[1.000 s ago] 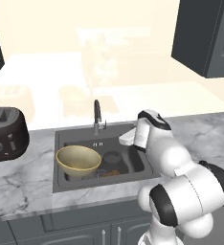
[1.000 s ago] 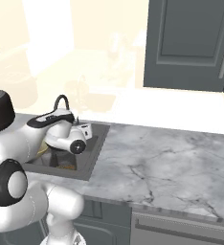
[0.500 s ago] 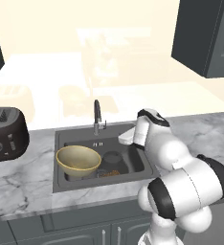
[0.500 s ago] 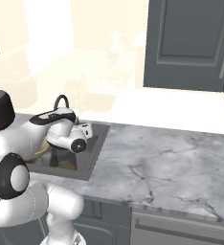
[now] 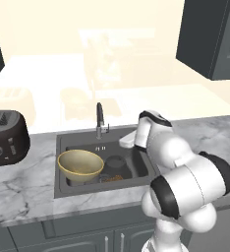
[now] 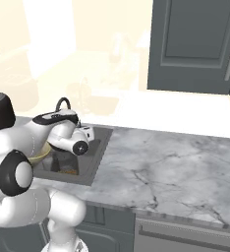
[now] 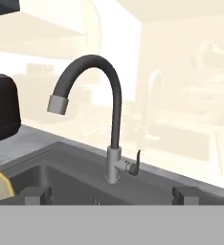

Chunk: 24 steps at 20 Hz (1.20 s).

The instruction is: Pick the jar and bowl and place them in the sink. Then turn on the water.

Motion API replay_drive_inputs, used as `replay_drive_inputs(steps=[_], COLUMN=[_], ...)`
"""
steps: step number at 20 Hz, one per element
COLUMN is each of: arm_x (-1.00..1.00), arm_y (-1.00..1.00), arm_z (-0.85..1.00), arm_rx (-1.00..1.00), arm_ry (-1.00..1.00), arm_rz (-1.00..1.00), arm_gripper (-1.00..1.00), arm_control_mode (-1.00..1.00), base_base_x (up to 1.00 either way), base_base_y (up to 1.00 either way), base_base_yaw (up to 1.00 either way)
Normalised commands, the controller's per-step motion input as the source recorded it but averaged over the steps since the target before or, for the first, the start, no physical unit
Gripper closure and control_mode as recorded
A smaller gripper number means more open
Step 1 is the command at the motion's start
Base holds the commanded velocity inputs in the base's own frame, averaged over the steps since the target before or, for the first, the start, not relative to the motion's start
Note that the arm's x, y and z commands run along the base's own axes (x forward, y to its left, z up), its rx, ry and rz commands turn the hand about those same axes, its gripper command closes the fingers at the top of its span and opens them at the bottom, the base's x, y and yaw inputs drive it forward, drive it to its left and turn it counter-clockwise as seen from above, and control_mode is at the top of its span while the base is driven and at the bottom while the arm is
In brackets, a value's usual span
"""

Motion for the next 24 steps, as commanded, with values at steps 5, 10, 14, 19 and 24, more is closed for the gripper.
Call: replay_drive_inputs(steps=[5,10,14,19,24], arm_x=[0.25,0.30,0.20,0.14,0.15], arm_y=[0.04,0.01,0.00,0.00,0.01], arm_z=[-0.03,-0.01,-0.09,-0.16,-0.16], arm_rx=[0.00,0.00,0.00,0.00,0.00], arm_ry=[0.00,0.00,0.00,0.00,0.00], arm_rz=[0.00,0.00,0.00,0.00,-0.01], arm_gripper=[-1.00,-1.00,-1.00,-1.00,-1.00], arm_control_mode=[-1.00,-1.00,-1.00,-1.00,-1.00], base_base_x=[0.00,0.00,0.00,0.00,0.00], base_base_y=[0.00,0.00,0.00,0.00,0.00], base_base_yaw=[0.00,0.00,0.00,0.00,0.00])
